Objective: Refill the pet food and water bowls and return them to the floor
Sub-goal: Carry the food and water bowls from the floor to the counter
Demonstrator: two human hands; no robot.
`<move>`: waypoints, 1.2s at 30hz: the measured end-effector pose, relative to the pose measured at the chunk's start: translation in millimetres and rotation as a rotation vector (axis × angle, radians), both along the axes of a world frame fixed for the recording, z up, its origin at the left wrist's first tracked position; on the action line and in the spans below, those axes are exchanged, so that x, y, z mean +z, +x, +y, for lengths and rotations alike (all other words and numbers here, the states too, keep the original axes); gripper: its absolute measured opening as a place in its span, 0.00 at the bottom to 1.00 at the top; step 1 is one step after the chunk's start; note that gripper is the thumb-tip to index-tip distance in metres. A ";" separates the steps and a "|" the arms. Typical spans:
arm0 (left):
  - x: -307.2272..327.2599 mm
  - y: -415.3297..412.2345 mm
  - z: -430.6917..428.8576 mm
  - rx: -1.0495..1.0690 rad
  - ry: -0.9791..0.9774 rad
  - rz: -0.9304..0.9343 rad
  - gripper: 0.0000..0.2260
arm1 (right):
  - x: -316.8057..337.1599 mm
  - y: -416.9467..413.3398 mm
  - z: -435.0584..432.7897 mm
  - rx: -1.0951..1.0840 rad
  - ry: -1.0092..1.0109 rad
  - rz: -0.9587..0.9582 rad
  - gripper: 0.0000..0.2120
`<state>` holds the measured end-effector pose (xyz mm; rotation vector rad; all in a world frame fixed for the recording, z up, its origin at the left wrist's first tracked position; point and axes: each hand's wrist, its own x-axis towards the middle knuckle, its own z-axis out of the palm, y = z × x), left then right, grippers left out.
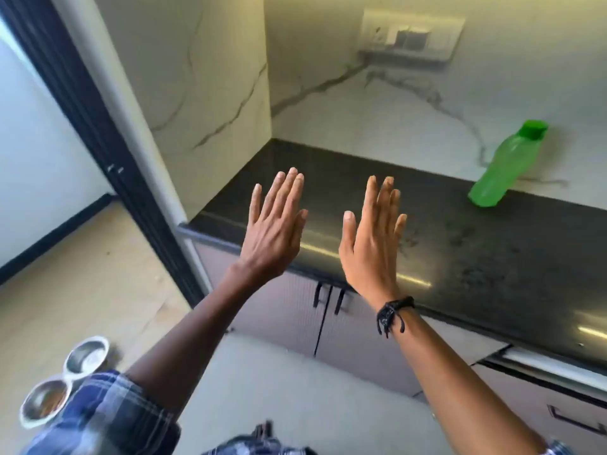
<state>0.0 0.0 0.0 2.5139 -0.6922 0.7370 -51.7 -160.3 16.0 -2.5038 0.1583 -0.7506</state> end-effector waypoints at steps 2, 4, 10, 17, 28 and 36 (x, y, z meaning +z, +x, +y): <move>-19.0 -6.8 15.4 0.075 0.009 0.065 0.24 | -18.7 0.3 14.4 0.053 0.003 0.039 0.29; -43.6 -18.3 35.3 0.136 0.019 0.139 0.24 | -42.0 -2.4 29.7 0.116 0.018 0.108 0.28; -91.0 -51.3 99.2 0.288 0.033 0.283 0.24 | -91.6 -0.1 86.3 0.383 0.045 0.236 0.28; -136.7 -99.5 214.2 0.563 0.000 0.449 0.25 | -139.6 4.5 197.7 0.748 -0.009 0.414 0.28; -195.7 -141.4 446.7 0.981 -0.207 0.716 0.29 | -199.2 38.7 430.9 1.129 -0.190 0.631 0.30; -228.8 -151.8 587.2 1.140 -0.452 0.886 0.28 | -228.5 82.7 578.0 1.278 -0.191 0.771 0.31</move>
